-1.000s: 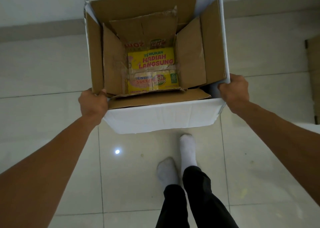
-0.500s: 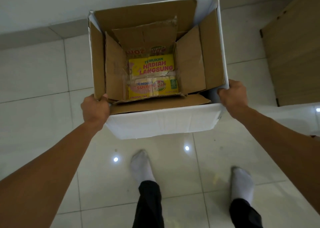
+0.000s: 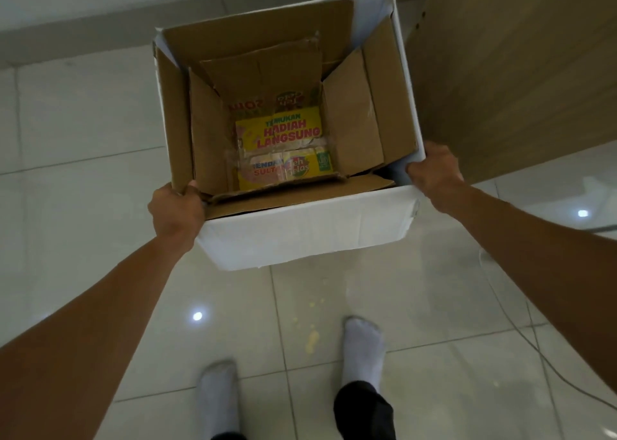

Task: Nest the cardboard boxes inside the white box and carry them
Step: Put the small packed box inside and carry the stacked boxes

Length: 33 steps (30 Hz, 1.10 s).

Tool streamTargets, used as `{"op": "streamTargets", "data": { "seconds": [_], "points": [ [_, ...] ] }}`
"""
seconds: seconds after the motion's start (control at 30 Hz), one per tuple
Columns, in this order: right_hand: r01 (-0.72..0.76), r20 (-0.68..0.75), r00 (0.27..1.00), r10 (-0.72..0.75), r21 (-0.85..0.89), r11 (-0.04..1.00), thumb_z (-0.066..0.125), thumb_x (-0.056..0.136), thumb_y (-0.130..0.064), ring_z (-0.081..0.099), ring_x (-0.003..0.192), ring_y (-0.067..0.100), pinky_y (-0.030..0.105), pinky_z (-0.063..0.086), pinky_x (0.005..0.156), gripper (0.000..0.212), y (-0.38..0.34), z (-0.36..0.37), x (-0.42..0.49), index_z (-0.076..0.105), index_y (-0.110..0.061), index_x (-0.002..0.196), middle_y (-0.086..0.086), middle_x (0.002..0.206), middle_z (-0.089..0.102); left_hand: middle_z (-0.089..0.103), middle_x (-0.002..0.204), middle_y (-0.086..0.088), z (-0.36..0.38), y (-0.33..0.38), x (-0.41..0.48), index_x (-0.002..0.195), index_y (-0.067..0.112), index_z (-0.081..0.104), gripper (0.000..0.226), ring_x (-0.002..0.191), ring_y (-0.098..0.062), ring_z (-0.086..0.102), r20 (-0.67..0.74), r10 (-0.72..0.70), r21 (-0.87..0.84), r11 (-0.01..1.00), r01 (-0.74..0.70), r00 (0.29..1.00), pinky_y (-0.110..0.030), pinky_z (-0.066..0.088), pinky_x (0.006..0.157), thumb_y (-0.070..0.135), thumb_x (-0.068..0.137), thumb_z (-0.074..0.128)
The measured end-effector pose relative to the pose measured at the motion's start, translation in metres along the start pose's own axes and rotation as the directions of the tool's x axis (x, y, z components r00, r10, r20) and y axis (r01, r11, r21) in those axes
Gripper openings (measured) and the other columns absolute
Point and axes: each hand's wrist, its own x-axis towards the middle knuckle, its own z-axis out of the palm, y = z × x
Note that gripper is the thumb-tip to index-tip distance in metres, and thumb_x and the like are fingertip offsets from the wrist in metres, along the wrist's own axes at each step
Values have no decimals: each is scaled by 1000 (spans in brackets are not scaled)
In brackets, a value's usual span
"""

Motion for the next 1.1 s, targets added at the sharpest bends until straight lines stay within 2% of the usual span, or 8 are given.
{"op": "streamTargets", "data": {
  "seconds": [0.13, 0.23, 0.37, 0.5, 0.7, 0.93, 1.1],
  "points": [
    [49, -13, 999, -51, -114, 992, 55, 87, -10, 58, 91, 33, 36, 49, 72, 32, 10, -25, 15, 57, -7, 119, 17, 104, 61, 65, 106, -18, 18, 26, -5, 107, 6, 62, 31, 97, -36, 60, 22, 50, 17, 999, -51, 999, -31, 40, 74, 30, 90, 55],
    [74, -71, 993, -91, -218, 973, 55, 87, -9, 60, 98, 37, 31, 43, 71, 27, 11, -39, 23, 57, -2, 113, 21, 109, 63, 64, 104, -16, 29, 39, -12, 108, 10, 60, 28, 97, -35, 58, 78, 81, 8, 997, -82, 994, -32, 39, 74, 31, 91, 51],
    [80, -84, 990, -116, -348, 934, 58, 87, -14, 61, 92, 37, 32, 42, 66, 28, 9, -56, 32, 52, -2, 112, 21, 105, 62, 58, 97, -10, 41, 56, -21, 109, 12, 59, 27, 87, -28, 52, 141, 86, 6, 996, -88, 986, -33, 37, 73, 31, 92, 48],
    [91, -104, 984, -144, -406, 909, 62, 85, -12, 59, 85, 34, 34, 42, 64, 30, 8, -68, 36, 51, -3, 112, 21, 103, 62, 54, 93, -5, 52, 70, -25, 111, 13, 58, 26, 82, -26, 49, 203, 91, 0, 996, -93, 975, -32, 36, 71, 28, 93, 47],
    [64, -140, 982, -125, -377, 924, 62, 83, -4, 61, 97, 39, 32, 39, 65, 31, 9, -82, 44, 53, 2, 112, 24, 109, 62, 56, 94, -4, 61, 84, -27, 108, 20, 57, 20, 80, -24, 52, 291, 98, -7, 995, -101, 952, -32, 38, 69, 28, 92, 48],
    [49, -117, 988, -97, -356, 933, 65, 82, -7, 61, 96, 38, 34, 42, 66, 33, 13, -84, 47, 52, 0, 112, 23, 108, 62, 57, 98, -6, 66, 88, -26, 110, 19, 55, 21, 85, -27, 54, 346, 95, -8, 995, -99, 933, -33, 40, 73, 27, 92, 49],
    [37, -103, 992, -76, -340, 940, 70, 79, -14, 62, 90, 37, 34, 43, 65, 38, 13, -85, 49, 52, -2, 111, 22, 105, 63, 55, 98, -4, 70, 91, -29, 112, 17, 54, 21, 85, -24, 51, 335, 104, -8, 994, -108, 936, -32, 38, 73, 26, 95, 46]
  ]
}}
